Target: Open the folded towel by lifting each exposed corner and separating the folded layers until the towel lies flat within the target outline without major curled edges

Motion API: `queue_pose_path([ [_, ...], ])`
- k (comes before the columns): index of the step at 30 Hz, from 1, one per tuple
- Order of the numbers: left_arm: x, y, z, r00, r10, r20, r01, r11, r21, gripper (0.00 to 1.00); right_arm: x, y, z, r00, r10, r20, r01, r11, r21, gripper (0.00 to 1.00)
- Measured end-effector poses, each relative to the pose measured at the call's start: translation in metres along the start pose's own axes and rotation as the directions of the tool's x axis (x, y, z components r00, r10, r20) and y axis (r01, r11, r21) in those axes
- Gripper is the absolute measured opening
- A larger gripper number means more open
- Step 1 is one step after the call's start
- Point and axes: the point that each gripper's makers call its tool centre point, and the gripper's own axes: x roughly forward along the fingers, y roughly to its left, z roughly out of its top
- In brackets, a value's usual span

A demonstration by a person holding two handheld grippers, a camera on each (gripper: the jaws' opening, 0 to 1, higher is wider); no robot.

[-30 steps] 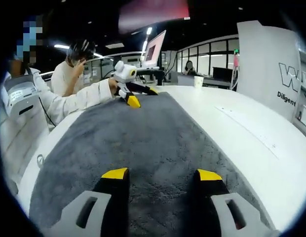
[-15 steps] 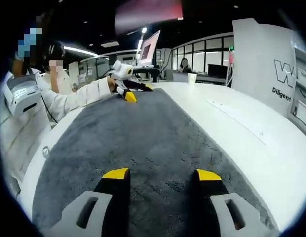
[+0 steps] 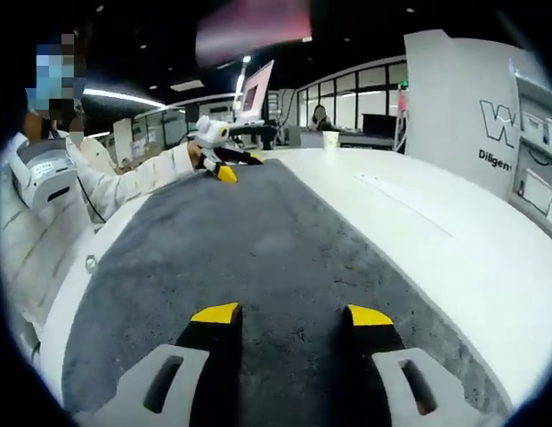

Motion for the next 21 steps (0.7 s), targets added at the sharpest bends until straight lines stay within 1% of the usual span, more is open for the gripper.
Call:
queue_pose_path([
  [3, 0.000, 0.000, 0.000, 1.000, 0.000, 0.000, 0.000, 1.000, 0.000, 0.97, -0.008, -0.003, -0.003, 1.000, 0.002, 0.016, -0.002, 1.000, 0.016, 0.41],
  [11, 0.001, 0.000, 0.000, 1.000, 0.000, 0.000, 0.000, 1.000, 0.000, 0.97, -0.024, -0.006, -0.014, 1.000, -0.015, -0.008, 0.015, 1.000, 0.020, 0.44],
  [13, 0.001, 0.000, 0.000, 1.000, 0.000, 0.000, 0.000, 1.000, 0.000, 0.97, -0.029, -0.007, -0.017, 1.000, -0.019, -0.017, 0.020, 1.000, 0.020, 0.44],
  [16, 0.001, 0.001, 0.001, 1.000, 0.000, 0.001, 0.000, 1.000, -0.001, 0.97, -0.038, -0.011, -0.021, 0.999, -0.034, -0.014, 0.034, 0.999, 0.034, 0.43],
  [18, 0.002, 0.001, 0.001, 1.000, 0.000, 0.001, 0.000, 1.000, 0.000, 0.97, -0.043, -0.009, -0.024, 0.999, -0.035, -0.013, 0.036, 0.999, 0.040, 0.43],
  [21, 0.002, 0.001, 0.001, 1.000, 0.000, 0.002, 0.000, 1.000, 0.000, 0.97, -0.051, -0.011, -0.030, 0.998, -0.048, -0.032, 0.050, 0.998, 0.037, 0.44],
])
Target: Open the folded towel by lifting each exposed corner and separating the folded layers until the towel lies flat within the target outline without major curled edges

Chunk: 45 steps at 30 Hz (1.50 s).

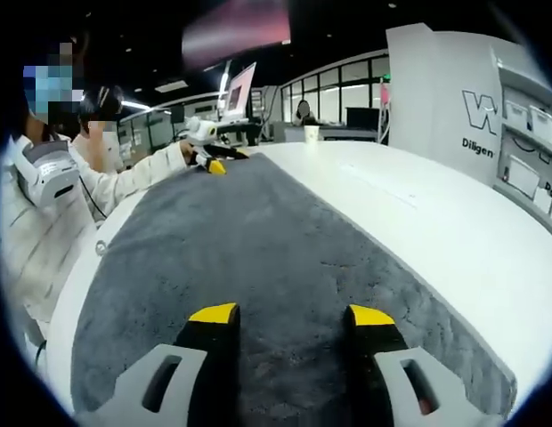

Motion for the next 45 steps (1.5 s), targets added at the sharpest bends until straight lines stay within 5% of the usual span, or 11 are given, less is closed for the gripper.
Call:
queue_pose_path([
  [16, 0.000, 0.000, 0.000, 1.000, 0.002, -0.001, -0.002, 1.000, 0.001, 0.97, -0.038, -0.014, -0.026, 0.996, -0.063, -0.065, 0.063, 0.998, 0.010, 0.45],
  [45, -0.001, 0.000, -0.001, 1.000, 0.001, 0.003, -0.001, 1.000, 0.000, 0.97, -0.107, -0.046, -0.067, 0.978, -0.192, -0.084, 0.199, 0.977, 0.083, 0.50],
])
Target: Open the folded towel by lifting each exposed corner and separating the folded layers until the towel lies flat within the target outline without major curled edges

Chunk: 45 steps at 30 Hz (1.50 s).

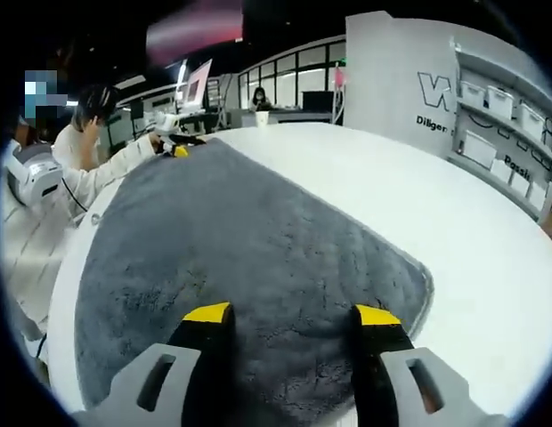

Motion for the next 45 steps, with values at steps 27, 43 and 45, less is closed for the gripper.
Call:
queue_pose_path([
  [27, 0.000, 0.000, 0.000, 1.000, 0.001, -0.002, -0.001, 1.000, 0.001, 0.97, -0.024, -0.016, -0.016, 0.996, -0.076, -0.043, 0.078, 0.995, 0.060, 0.51],
  [43, 0.000, 0.000, 0.000, 1.000, 0.003, -0.005, -0.003, 1.000, 0.001, 0.96, -0.015, -0.012, 0.020, 0.997, -0.078, 0.017, 0.077, 0.995, 0.064, 0.61],
  [45, 0.000, 0.000, 0.000, 1.000, 0.003, -0.005, -0.003, 1.000, 0.001, 0.96, -0.009, -0.011, 0.025, 0.998, -0.069, 0.014, 0.068, 0.996, 0.057, 0.61],
])
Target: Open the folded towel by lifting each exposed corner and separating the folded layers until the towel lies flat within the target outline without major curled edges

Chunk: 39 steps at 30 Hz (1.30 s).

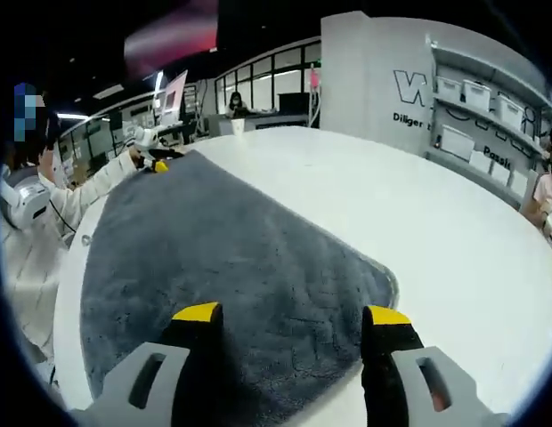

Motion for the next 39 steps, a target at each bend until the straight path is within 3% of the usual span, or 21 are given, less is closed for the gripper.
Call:
queue_pose_path([
  [8, 0.001, 0.001, 0.000, 1.000, 0.000, -0.001, 0.000, 1.000, 0.000, 0.96, 0.024, -0.007, 0.008, 1.000, 0.012, -0.005, -0.012, 1.000, -0.004, 0.65],
  [14, 0.001, 0.001, 0.001, 1.000, 0.000, -0.001, 0.000, 1.000, 0.000, 0.96, 0.038, -0.007, 0.000, 0.999, 0.027, -0.039, -0.028, 0.999, -0.019, 0.71],
  [16, 0.001, 0.001, 0.000, 1.000, 0.000, -0.001, 0.000, 1.000, 0.000, 0.96, 0.039, -0.011, -0.007, 0.998, 0.031, -0.053, -0.031, 1.000, -0.001, 0.70],
  [20, 0.001, 0.000, 0.000, 1.000, 0.000, 0.000, 0.000, 1.000, 0.000, 0.96, 0.035, -0.018, -0.007, 1.000, 0.018, -0.020, -0.017, 1.000, 0.023, 0.65],
  [28, 0.000, -0.001, 0.000, 1.000, 0.000, 0.000, 0.000, 1.000, 0.000, 0.96, 0.030, -0.029, -0.012, 1.000, -0.001, -0.005, 0.002, 1.000, 0.018, 0.69],
  [39, 0.001, -0.002, 0.000, 1.000, 0.000, -0.002, 0.000, 1.000, 0.002, 0.96, 0.028, -0.026, -0.012, 0.999, -0.020, -0.030, 0.020, 1.000, 0.018, 0.75],
])
